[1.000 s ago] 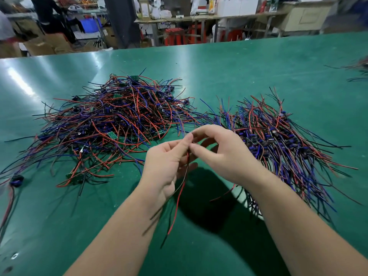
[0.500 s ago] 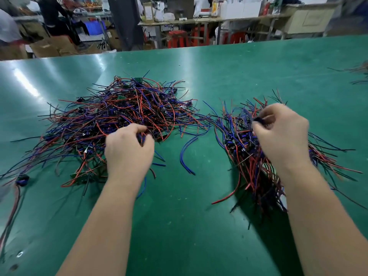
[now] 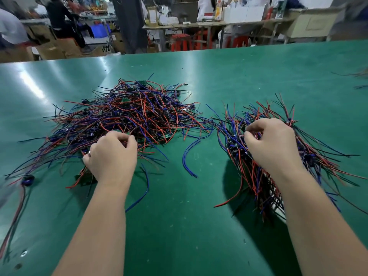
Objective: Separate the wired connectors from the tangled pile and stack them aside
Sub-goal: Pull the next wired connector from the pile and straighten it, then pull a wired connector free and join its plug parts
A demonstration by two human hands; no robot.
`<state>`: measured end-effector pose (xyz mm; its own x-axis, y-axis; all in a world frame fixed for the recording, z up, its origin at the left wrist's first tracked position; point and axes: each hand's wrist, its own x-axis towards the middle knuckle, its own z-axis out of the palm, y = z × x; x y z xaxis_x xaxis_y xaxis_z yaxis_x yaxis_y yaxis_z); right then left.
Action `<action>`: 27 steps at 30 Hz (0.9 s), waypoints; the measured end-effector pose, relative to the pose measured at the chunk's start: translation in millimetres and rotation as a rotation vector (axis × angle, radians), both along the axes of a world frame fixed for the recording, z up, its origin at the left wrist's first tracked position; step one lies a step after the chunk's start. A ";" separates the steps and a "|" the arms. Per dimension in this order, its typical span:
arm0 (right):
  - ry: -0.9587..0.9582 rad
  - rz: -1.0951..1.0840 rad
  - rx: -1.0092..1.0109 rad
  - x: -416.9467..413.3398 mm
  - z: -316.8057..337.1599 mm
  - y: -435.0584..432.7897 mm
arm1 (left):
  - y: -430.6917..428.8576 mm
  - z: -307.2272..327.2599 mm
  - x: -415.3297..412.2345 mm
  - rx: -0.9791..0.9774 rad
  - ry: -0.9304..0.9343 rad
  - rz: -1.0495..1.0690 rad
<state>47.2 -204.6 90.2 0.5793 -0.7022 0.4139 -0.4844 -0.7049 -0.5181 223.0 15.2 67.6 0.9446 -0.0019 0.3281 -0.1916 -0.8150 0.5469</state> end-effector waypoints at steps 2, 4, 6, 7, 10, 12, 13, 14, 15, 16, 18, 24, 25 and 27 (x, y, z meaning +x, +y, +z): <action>0.000 0.029 0.002 1.3 -1.4 3.2 | 0.7 0.4 0.1 -0.101 -0.097 -0.025; -0.004 0.041 0.010 2.6 -2.5 6.0 | 0.4 2.2 -1.7 -0.251 -0.231 -0.094; -0.059 0.058 0.048 4.1 -1.8 10.1 | -2.2 6.6 -6.3 -0.422 -0.360 -0.199; -0.103 0.081 0.104 5.4 -1.0 12.7 | -4.9 8.5 -9.8 -0.502 -0.398 -0.268; -0.244 0.266 0.474 11.2 0.4 24.0 | -18.2 13.3 -25.5 -0.751 -0.326 -0.532; -0.337 0.428 0.794 15.6 0.2 33.5 | -28.2 15.6 -39.5 -0.855 -0.203 -0.703; -0.378 0.498 0.940 18.1 -0.1 37.5 | -32.5 15.8 -46.2 -0.878 -0.142 -0.777; -0.409 0.552 1.067 20.0 -0.2 40.9 | -36.1 15.3 -52.0 -0.883 -0.087 -0.845; -0.433 0.595 1.175 21.9 0.1 43.8 | -39.0 14.2 -56.9 -0.865 -0.042 -0.905; -0.461 0.625 1.259 23.1 0.4 45.8 | -41.4 12.6 -61.1 -0.830 -0.007 -0.961; -0.541 0.659 1.334 23.8 1.1 47.0 | -44.7 8.9 -68.1 -0.737 0.052 -1.052; -0.603 0.583 1.209 18.1 3.7 39.2 | -45.7 5.9 -73.3 -0.697 0.247 -1.079; -0.621 0.565 1.203 17.6 4.9 38.1 | -45.5 6.4 -72.5 -0.727 0.258 -1.065; -0.660 0.515 1.179 16.4 8.1 36.5 | -45.3 8.1 -69.3 -0.779 0.233 -1.000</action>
<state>63.6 -168.1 98.3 0.8044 -0.5928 0.0389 0.2393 0.2634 -0.9345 153.7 -30.1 75.8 0.6787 -0.6218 0.3908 -0.3670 0.1738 0.9138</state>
